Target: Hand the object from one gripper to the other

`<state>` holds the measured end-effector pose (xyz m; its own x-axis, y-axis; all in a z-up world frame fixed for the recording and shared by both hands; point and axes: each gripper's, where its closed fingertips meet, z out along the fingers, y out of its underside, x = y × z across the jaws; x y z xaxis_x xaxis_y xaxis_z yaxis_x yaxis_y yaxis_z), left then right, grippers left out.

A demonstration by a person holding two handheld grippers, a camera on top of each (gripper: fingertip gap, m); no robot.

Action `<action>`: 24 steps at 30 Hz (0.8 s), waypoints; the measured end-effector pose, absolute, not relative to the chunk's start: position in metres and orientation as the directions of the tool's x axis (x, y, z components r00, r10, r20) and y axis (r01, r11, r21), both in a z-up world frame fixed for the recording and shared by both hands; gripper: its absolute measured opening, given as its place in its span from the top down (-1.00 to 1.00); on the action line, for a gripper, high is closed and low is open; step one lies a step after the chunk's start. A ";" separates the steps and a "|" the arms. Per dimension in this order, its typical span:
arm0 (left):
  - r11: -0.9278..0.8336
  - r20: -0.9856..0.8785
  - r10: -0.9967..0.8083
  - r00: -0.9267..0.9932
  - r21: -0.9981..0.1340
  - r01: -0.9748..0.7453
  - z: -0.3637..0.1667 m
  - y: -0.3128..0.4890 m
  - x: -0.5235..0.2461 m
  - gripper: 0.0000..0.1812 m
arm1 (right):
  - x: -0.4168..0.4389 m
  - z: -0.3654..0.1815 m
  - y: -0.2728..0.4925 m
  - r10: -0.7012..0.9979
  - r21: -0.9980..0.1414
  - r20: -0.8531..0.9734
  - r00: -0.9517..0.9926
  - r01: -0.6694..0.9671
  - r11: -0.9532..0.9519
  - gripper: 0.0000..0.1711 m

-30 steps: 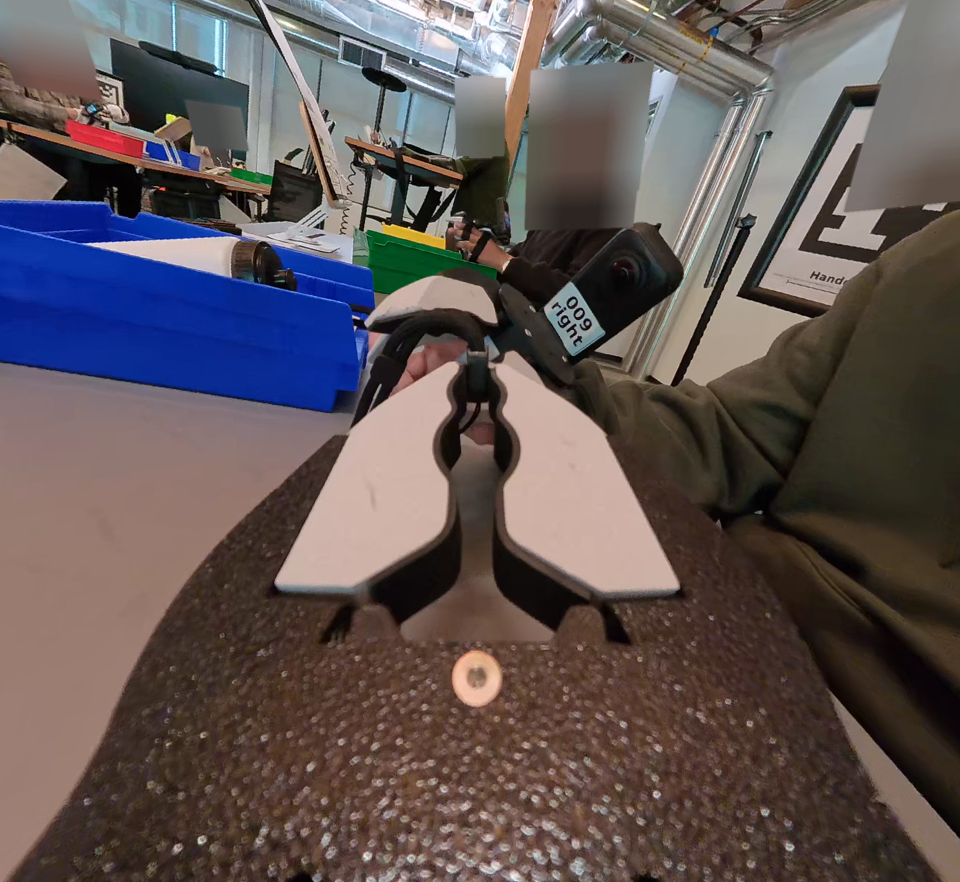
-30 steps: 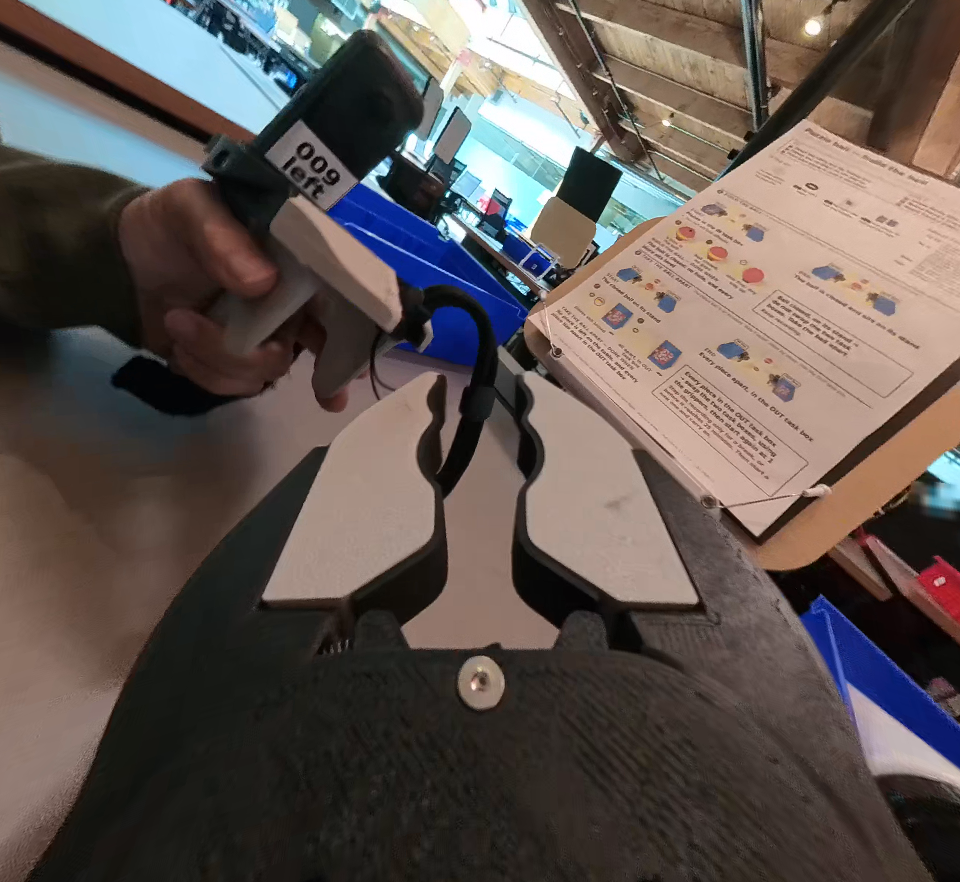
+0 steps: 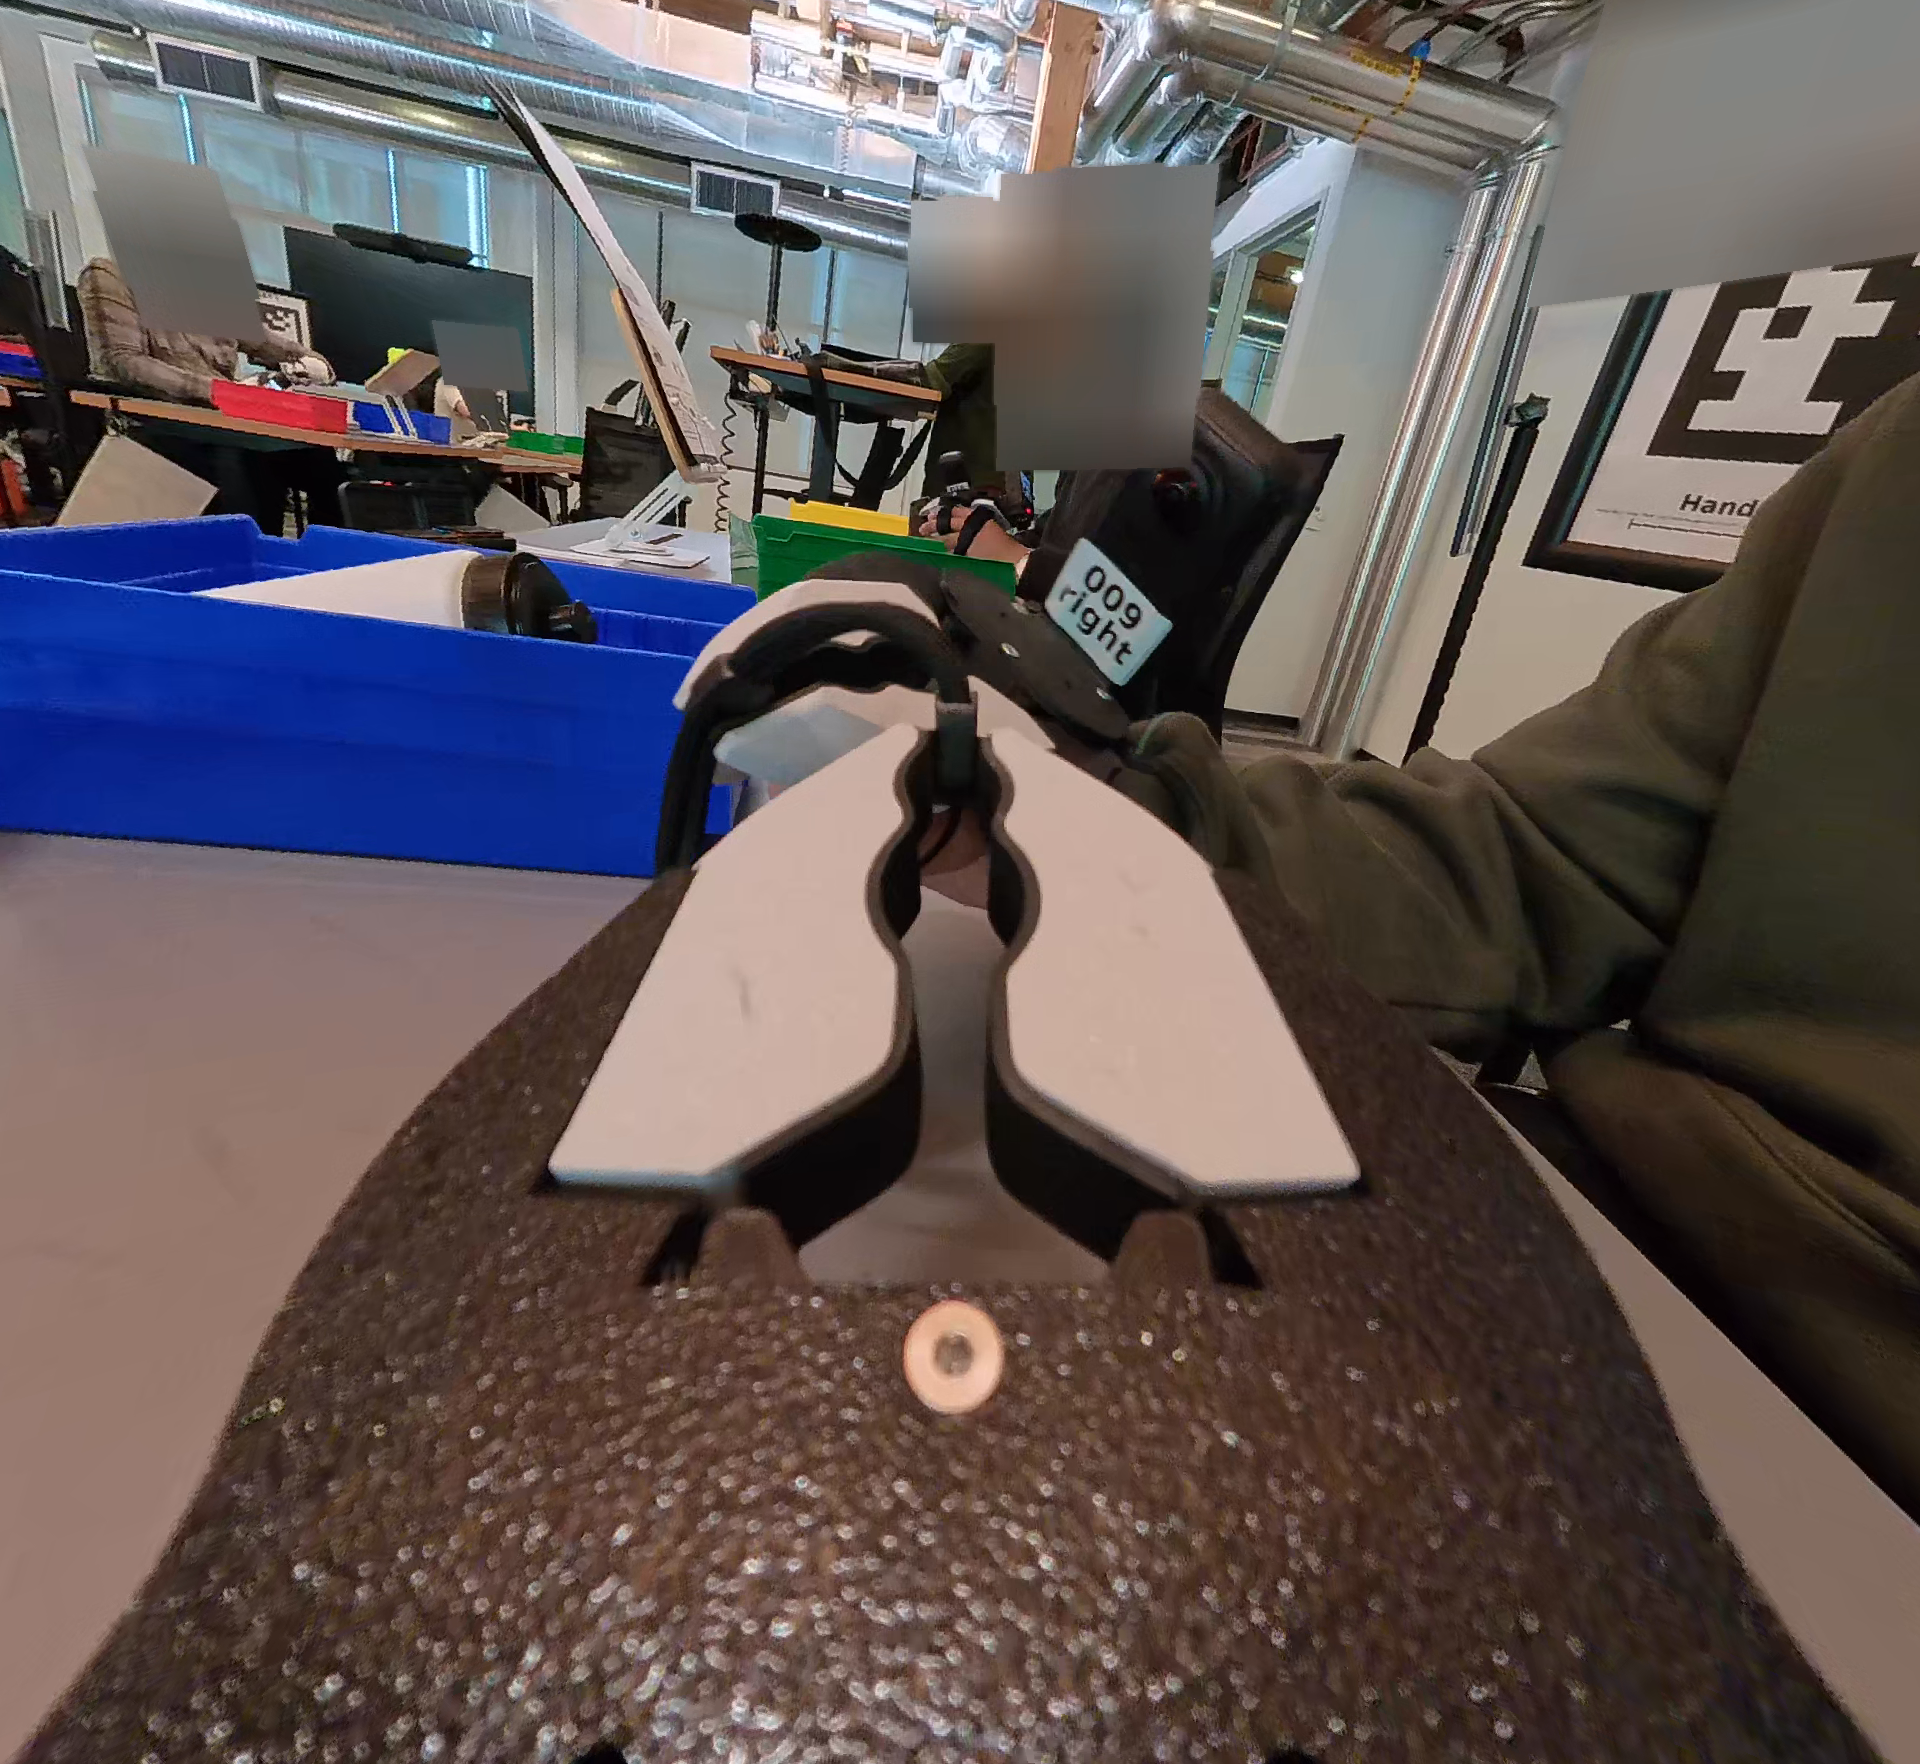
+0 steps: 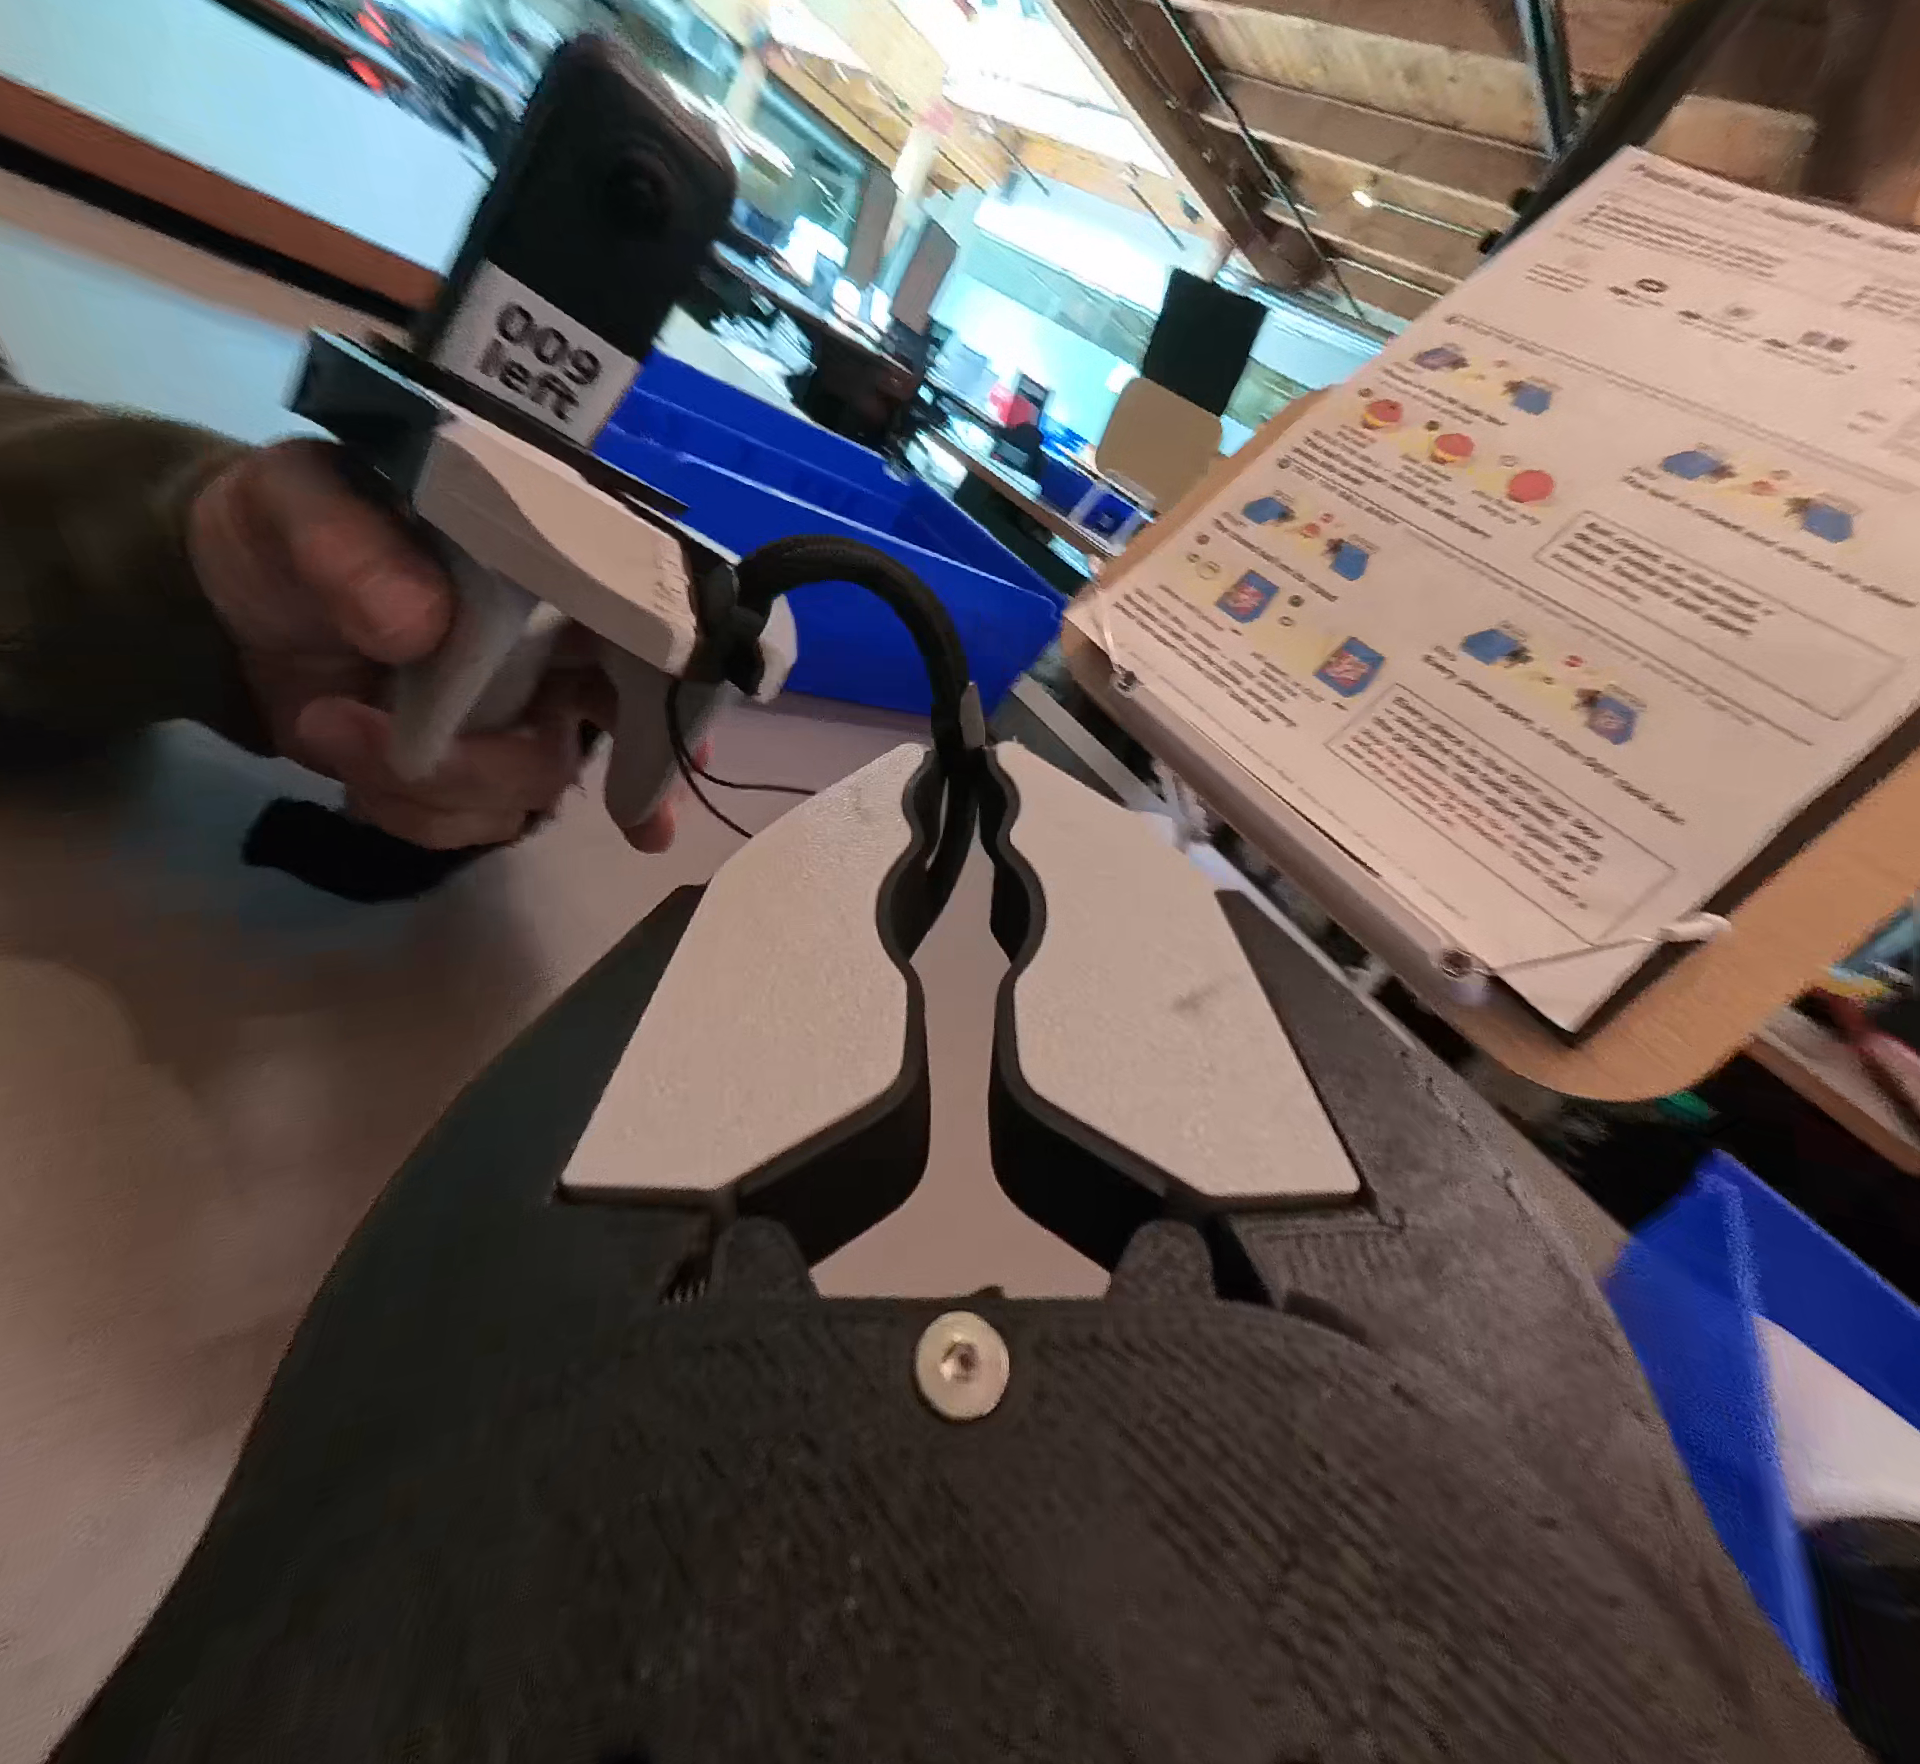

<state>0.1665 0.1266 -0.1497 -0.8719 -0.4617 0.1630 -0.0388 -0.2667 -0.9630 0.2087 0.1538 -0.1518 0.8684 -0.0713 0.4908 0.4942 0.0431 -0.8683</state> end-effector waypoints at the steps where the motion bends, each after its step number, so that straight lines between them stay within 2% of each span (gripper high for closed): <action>1: -0.270 0.164 -0.458 -0.874 -0.962 -0.039 -0.149 0.126 0.166 0.92 | 0.205 -0.151 0.152 -0.028 -0.888 0.453 0.891 0.454 0.078 0.93; 5: -0.307 0.170 -0.479 -0.861 -0.952 -0.017 -0.141 0.136 0.166 0.72 | 0.197 -0.135 0.138 0.158 -0.953 0.241 0.958 0.203 0.224 0.93; 9: -0.366 0.203 -0.577 -0.791 -0.930 0.029 -0.135 0.163 0.175 0.70 | 0.188 -0.114 0.115 0.385 -0.939 0.097 0.918 -0.043 0.340 0.93; 12: -0.357 0.227 -0.594 -0.771 -0.934 0.000 -0.141 0.165 0.180 0.70 | 0.185 -0.102 0.102 0.484 -0.896 0.043 0.874 -0.181 0.406 0.93; 14: -0.317 0.215 -0.569 -0.794 -0.948 -0.030 -0.145 0.152 0.179 0.69 | 0.187 -0.101 0.102 0.490 -0.883 0.028 0.871 -0.208 0.420 0.94; 17: -0.260 0.231 -0.488 -0.842 -0.959 -0.113 -0.153 0.127 0.173 0.67 | 0.180 -0.106 0.105 0.484 -0.898 0.069 0.872 -0.157 0.412 0.94; 21: -0.263 0.312 -0.358 -0.880 -0.938 -0.225 -0.158 0.108 0.165 0.65 | 0.169 -0.110 0.107 0.517 -0.904 0.095 0.851 -0.144 0.403 0.94; 23: -0.261 0.340 -0.311 -0.888 -0.928 -0.264 -0.160 0.103 0.161 0.69 | 0.168 -0.116 0.112 0.506 -0.916 0.103 0.856 -0.116 0.383 0.94; 24: -0.247 0.342 -0.299 -0.891 -0.930 -0.274 -0.162 0.100 0.160 0.77 | 0.167 -0.118 0.114 0.499 -0.921 0.111 0.860 -0.100 0.376 0.94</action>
<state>0.1597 0.1000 -0.1618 -0.8912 -0.2985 0.3416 -0.2737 -0.2468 -0.9296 0.1674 0.1139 -0.1179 0.8596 0.4988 0.1106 -0.0999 0.3765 -0.9210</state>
